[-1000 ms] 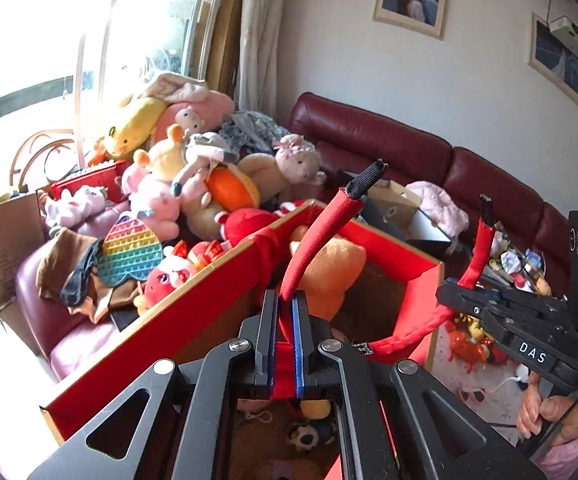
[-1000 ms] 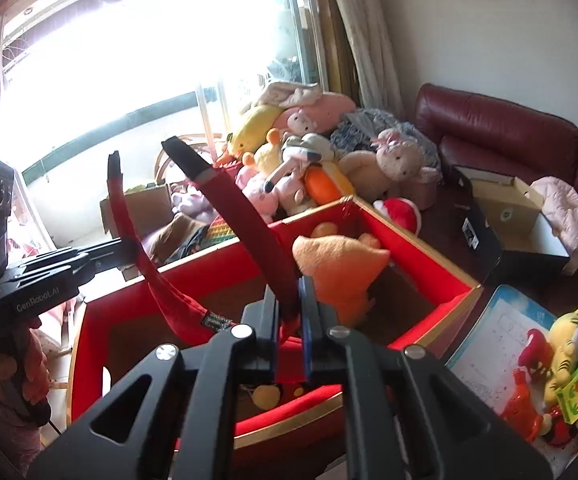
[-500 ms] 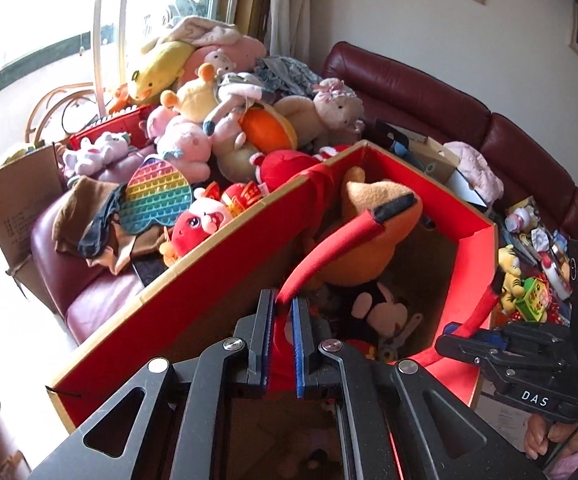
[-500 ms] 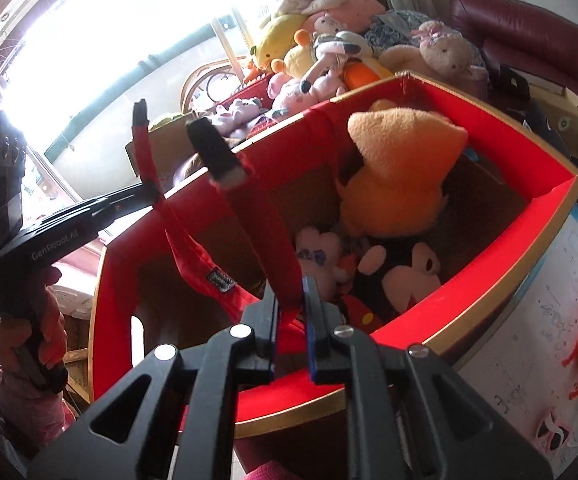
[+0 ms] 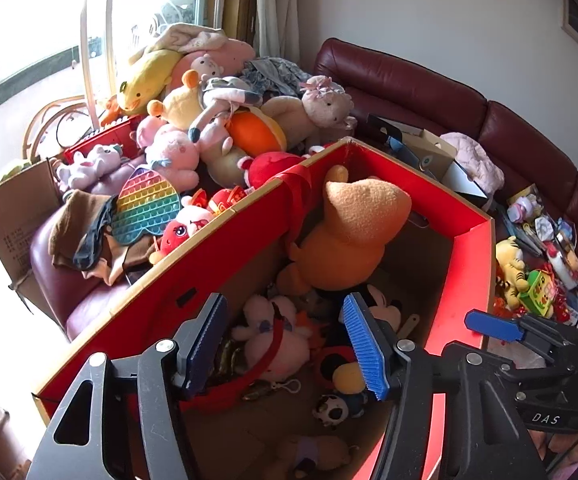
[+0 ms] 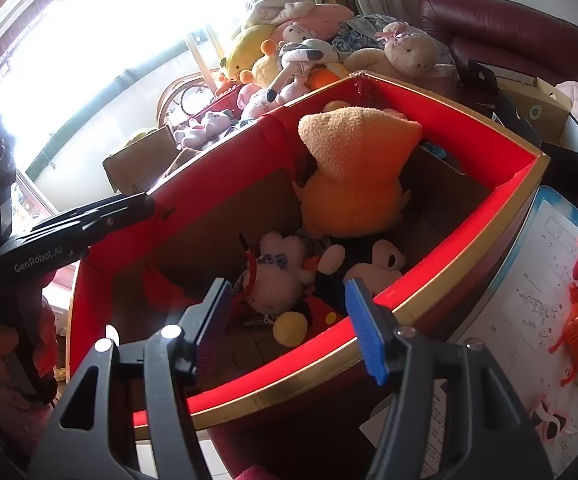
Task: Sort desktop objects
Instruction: 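Move both tools back over the pink heart sunglasses on the sheet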
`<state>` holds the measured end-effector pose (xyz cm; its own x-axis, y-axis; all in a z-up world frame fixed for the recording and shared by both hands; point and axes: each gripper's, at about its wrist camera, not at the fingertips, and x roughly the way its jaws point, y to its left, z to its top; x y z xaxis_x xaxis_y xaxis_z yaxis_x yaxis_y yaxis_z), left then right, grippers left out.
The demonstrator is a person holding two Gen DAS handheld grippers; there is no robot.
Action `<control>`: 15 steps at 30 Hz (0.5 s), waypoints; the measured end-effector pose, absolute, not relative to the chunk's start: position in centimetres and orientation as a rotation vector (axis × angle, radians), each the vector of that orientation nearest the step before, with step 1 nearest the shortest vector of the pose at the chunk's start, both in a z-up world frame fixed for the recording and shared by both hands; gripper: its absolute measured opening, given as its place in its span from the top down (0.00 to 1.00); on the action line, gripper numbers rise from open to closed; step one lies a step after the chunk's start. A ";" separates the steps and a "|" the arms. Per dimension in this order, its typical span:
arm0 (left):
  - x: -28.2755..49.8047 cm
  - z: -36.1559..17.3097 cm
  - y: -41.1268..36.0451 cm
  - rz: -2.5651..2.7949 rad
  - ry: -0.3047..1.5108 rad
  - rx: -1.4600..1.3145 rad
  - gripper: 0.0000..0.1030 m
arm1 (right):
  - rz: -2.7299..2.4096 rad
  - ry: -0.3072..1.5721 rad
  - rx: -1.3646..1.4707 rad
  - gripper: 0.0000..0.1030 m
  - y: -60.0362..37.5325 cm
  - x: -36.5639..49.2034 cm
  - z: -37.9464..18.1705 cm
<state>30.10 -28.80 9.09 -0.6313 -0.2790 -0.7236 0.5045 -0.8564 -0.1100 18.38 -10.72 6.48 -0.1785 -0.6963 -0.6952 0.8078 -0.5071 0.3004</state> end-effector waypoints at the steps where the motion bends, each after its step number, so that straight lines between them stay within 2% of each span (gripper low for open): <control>1: 29.9 9.2 -28.6 -2.464 0.416 1.020 0.41 | -1.856 0.163 0.989 0.42 -10.6 18.5 6.6; 15: 27.4 12.7 -23.4 -2.579 0.333 0.914 0.40 | -1.910 -0.093 0.881 0.36 -3.4 17.2 7.8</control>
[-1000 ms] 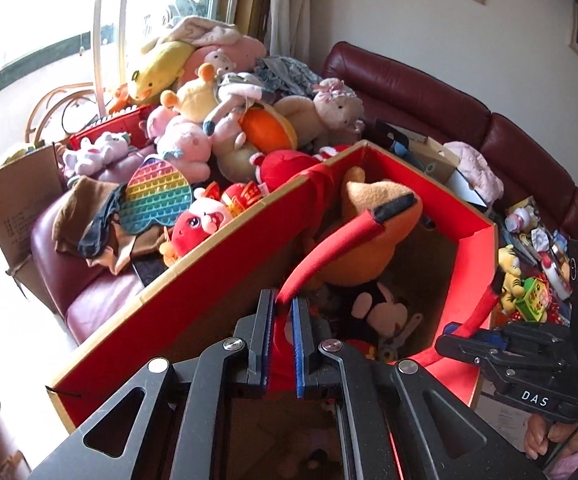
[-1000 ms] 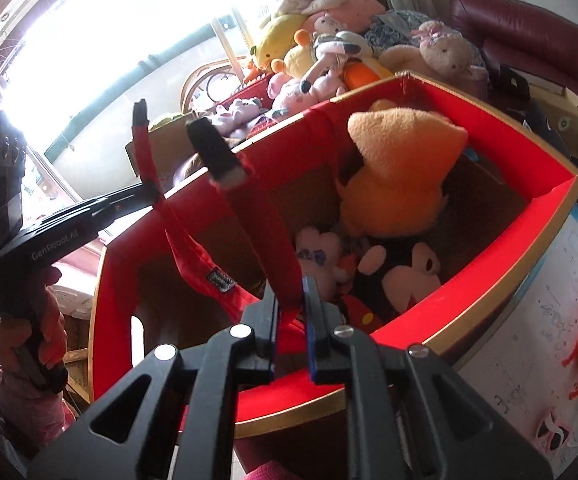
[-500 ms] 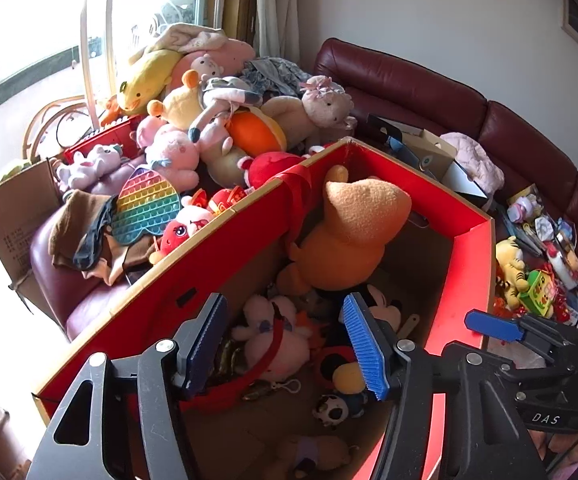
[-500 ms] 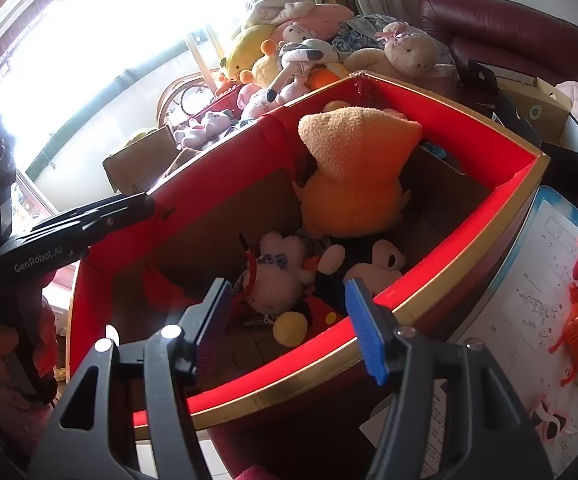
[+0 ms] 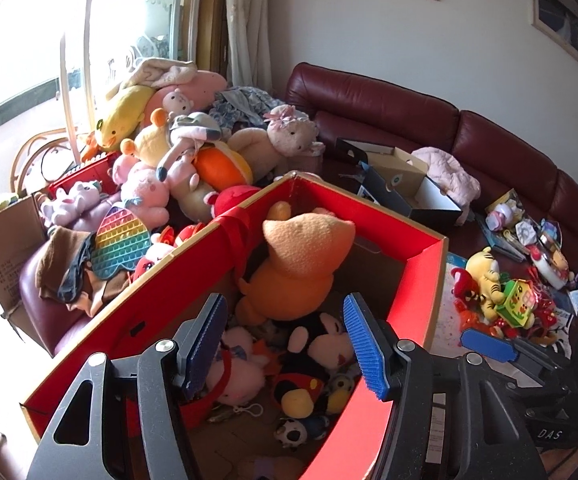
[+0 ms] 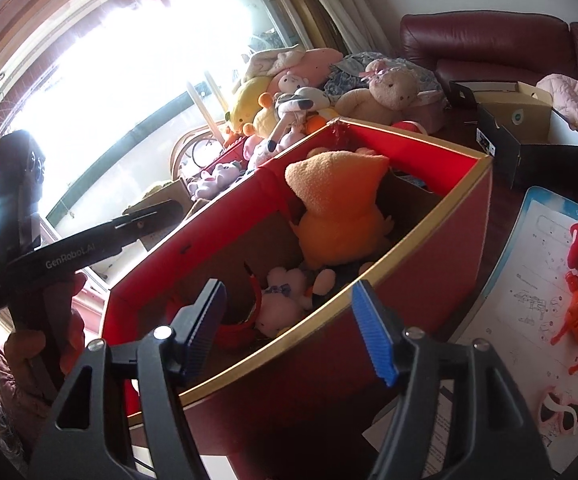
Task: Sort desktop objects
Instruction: 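Move both tools back over the pink heart sunglasses on the sheet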
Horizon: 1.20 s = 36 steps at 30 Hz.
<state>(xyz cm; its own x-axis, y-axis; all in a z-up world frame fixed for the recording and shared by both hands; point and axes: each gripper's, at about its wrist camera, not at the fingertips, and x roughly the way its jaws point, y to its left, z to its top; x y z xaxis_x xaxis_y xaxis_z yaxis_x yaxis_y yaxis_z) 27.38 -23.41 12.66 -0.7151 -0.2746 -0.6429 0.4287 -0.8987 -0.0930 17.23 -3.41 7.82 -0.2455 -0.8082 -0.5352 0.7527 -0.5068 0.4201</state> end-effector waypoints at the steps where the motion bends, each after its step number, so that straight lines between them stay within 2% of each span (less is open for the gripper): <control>1: 27.0 12.9 -22.7 -2.593 0.315 0.913 0.40 | -1.921 -0.108 0.881 0.36 -2.8 17.0 7.7; 9: 24.0 13.2 -16.3 -2.705 0.164 0.974 0.40 | -2.016 -0.199 0.895 0.36 2.8 15.8 6.4; 19: 20.0 10.3 -7.0 -2.833 0.057 1.129 0.40 | -2.177 -0.270 0.915 0.36 11.2 15.4 3.6; 24: 17.6 7.3 -2.6 -2.895 -0.032 1.223 0.40 | -2.270 -0.227 0.862 0.34 15.6 16.7 2.1; 28: 15.5 3.5 0.5 -2.920 -0.113 1.351 0.40 | -2.316 -0.278 0.851 0.34 20.0 17.5 0.6; 36: 12.7 -3.9 4.6 -2.872 -0.207 1.624 0.40 | -2.451 -0.455 1.144 0.34 26.6 15.1 -5.1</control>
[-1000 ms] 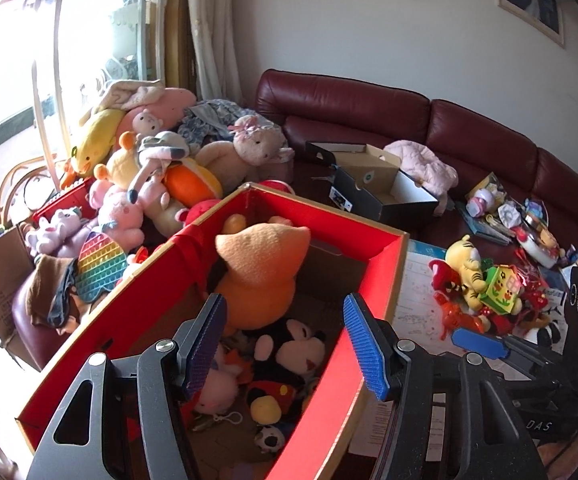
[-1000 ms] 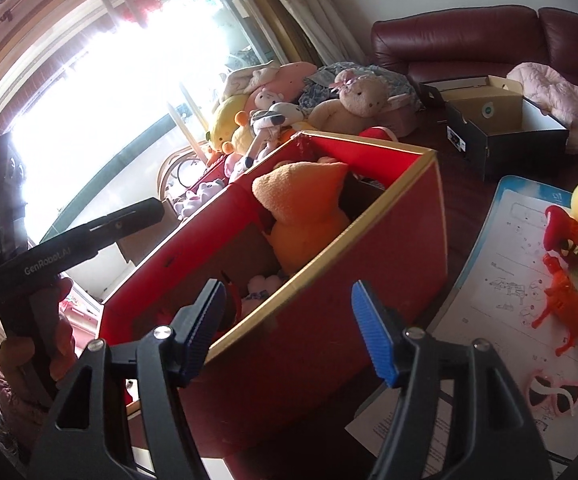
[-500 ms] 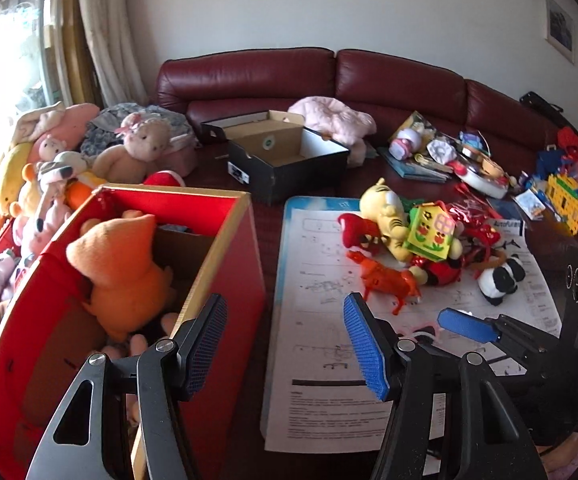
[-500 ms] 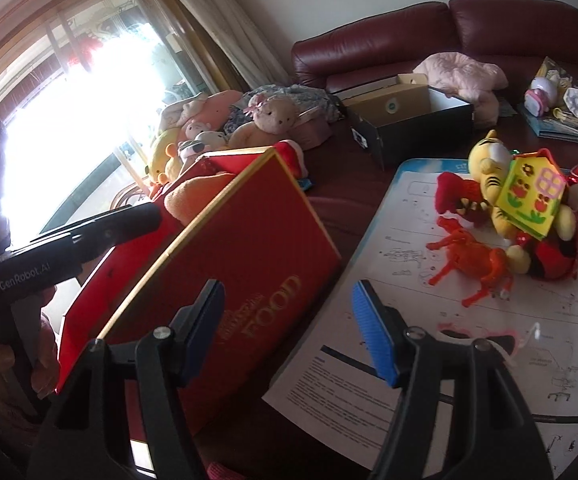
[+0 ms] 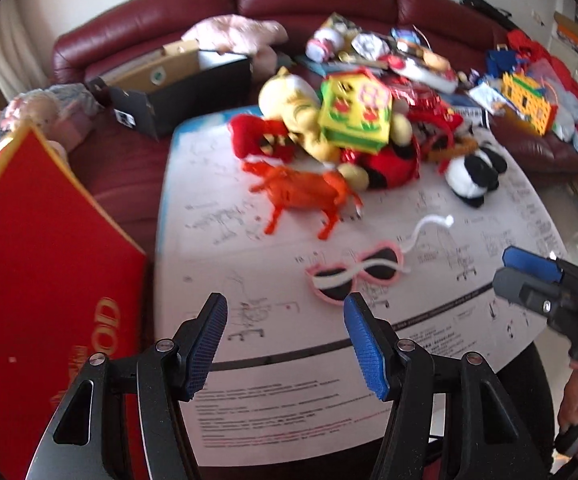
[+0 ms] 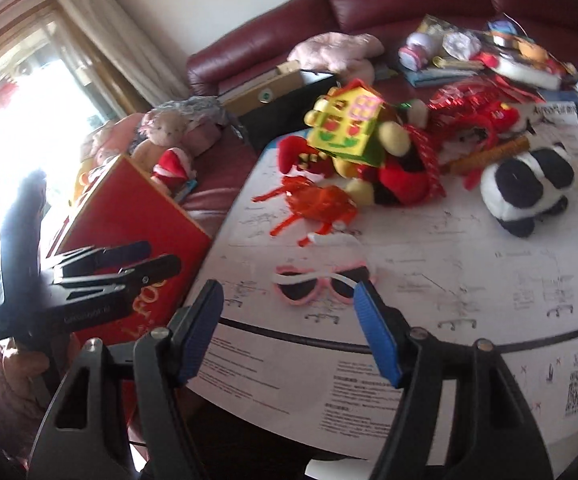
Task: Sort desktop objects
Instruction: 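Move both tools back over the pink heart sunglasses on the sheet, then close the right tool on the pink heart sunglasses frame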
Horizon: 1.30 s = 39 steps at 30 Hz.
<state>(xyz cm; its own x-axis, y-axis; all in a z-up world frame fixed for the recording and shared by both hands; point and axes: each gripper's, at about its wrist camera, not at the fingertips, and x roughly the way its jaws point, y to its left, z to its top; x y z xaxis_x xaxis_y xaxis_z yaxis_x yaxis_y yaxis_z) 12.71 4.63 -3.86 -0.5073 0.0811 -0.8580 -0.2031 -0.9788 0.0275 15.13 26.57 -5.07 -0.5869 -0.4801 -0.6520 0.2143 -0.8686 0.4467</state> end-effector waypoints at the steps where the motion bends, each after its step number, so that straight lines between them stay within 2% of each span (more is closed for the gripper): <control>1: 12.5 -4.5 5.0 2.577 0.201 -1.475 0.40 | -2.461 -0.460 1.170 0.34 26.8 14.9 -5.5; 14: 10.6 -8.2 7.6 2.444 0.308 -1.464 0.40 | -2.456 -0.364 1.328 0.34 25.8 12.7 -9.4; 22: 9.1 -10.2 9.5 2.378 0.403 -1.441 0.40 | -2.454 -0.361 1.367 0.44 26.0 10.4 -10.7; 32: 7.3 -11.5 8.5 2.363 0.330 -1.492 0.40 | -2.430 -0.299 1.341 0.51 24.2 7.6 -11.3; 35: 7.1 -11.8 8.6 2.353 0.337 -1.499 0.40 | -2.436 -0.281 1.335 0.62 23.9 6.8 -11.5; 37: 7.1 -12.0 8.8 2.348 0.344 -1.500 0.40 | -2.429 -0.294 1.338 0.79 24.0 6.3 -11.8; 39: 7.0 -12.2 9.0 2.348 0.357 -1.496 0.40 | -2.424 -0.314 1.353 0.87 24.2 5.8 -12.2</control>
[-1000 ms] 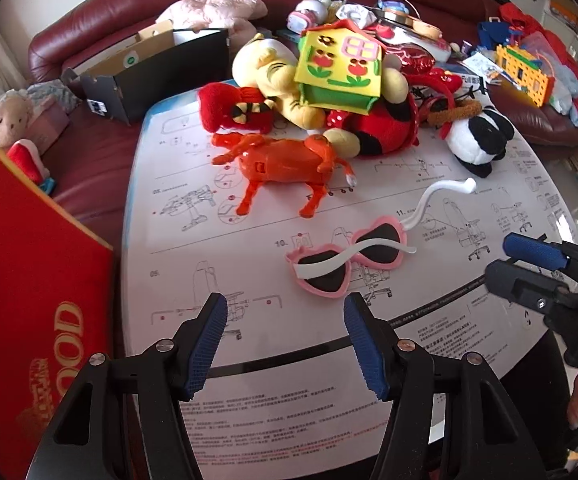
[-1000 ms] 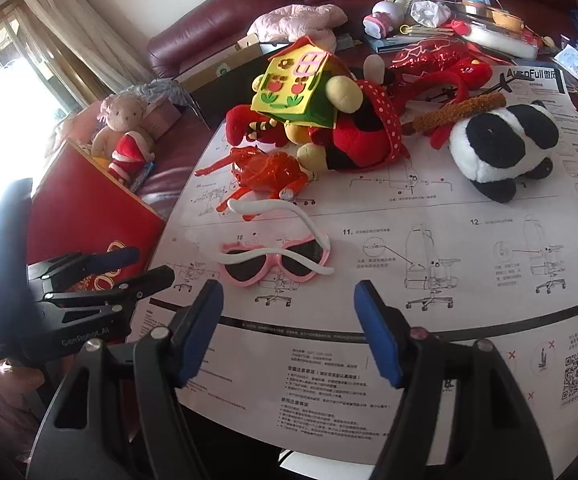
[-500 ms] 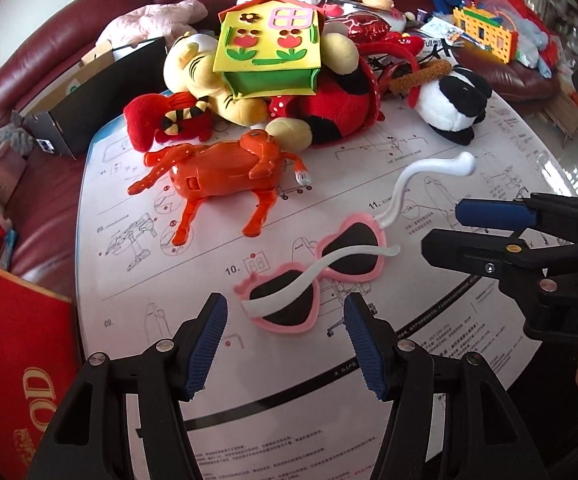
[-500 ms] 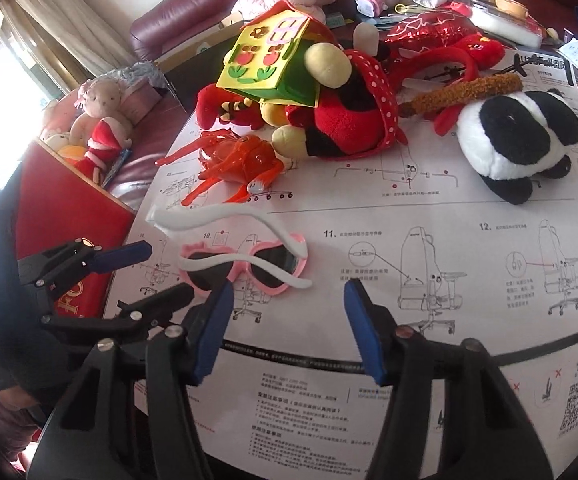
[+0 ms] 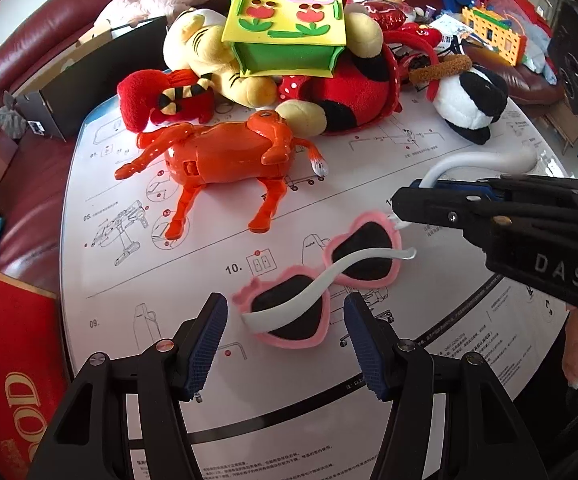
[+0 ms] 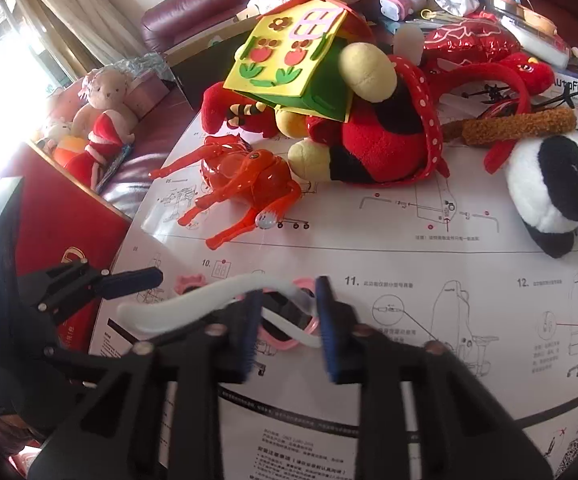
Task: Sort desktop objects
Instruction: 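Close the right tool on the pink heart sunglasses frame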
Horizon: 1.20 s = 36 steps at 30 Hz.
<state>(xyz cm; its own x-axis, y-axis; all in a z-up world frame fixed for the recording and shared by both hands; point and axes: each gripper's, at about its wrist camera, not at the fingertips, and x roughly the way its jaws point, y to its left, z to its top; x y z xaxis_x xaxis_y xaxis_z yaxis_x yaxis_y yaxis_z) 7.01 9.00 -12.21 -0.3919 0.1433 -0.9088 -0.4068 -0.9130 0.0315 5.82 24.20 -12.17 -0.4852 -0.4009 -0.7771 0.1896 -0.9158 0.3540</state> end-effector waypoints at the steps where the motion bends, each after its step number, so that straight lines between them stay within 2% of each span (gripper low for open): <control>1: 7.0 -12.2 9.1 2.356 0.370 -1.486 0.40 | -2.421 -0.329 1.360 0.88 24.3 5.7 -12.3; 10: 6.7 -12.2 10.0 2.403 0.491 -1.404 0.40 | -2.399 -0.383 1.394 0.89 24.9 5.4 -12.7; 17: 6.1 -13.3 11.3 2.418 0.671 -1.401 0.41 | -2.380 -0.406 1.406 0.89 24.9 5.2 -12.7; 19: 5.8 -13.2 11.0 2.430 0.643 -1.407 0.43 | -2.375 -0.408 1.407 0.88 24.9 5.2 -12.7; 21: 5.3 -12.9 10.3 2.448 0.581 -1.425 0.51 | -2.373 -0.407 1.409 0.88 24.8 5.2 -12.8; 24: 4.2 -12.6 8.8 2.465 0.404 -1.490 0.60 | -2.365 -0.414 1.417 0.88 24.9 5.1 -12.9; 28: 3.0 -13.1 5.8 2.453 0.121 -1.599 0.60 | -2.344 -0.434 1.443 0.89 24.9 5.1 -13.5; 30: 3.0 -13.3 4.9 2.437 0.046 -1.612 0.60 | -2.343 -0.430 1.446 0.88 24.9 5.2 -13.6; 33: 3.3 -13.2 4.7 2.442 0.037 -1.595 0.63 | -2.348 -0.417 1.443 0.88 24.8 5.1 -13.5; 36: 3.8 -13.0 5.9 2.450 0.146 -1.552 0.63 | -2.350 -0.422 1.444 0.88 24.8 4.9 -13.5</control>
<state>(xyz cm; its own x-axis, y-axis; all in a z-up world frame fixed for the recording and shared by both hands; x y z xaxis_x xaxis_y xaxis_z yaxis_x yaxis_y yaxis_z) 3.81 5.86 -13.01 -0.4088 0.1460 -0.9009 -0.2518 -0.9669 -0.0424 4.90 24.75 -13.50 -0.4194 -0.4419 -0.7930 0.1382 -0.8944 0.4253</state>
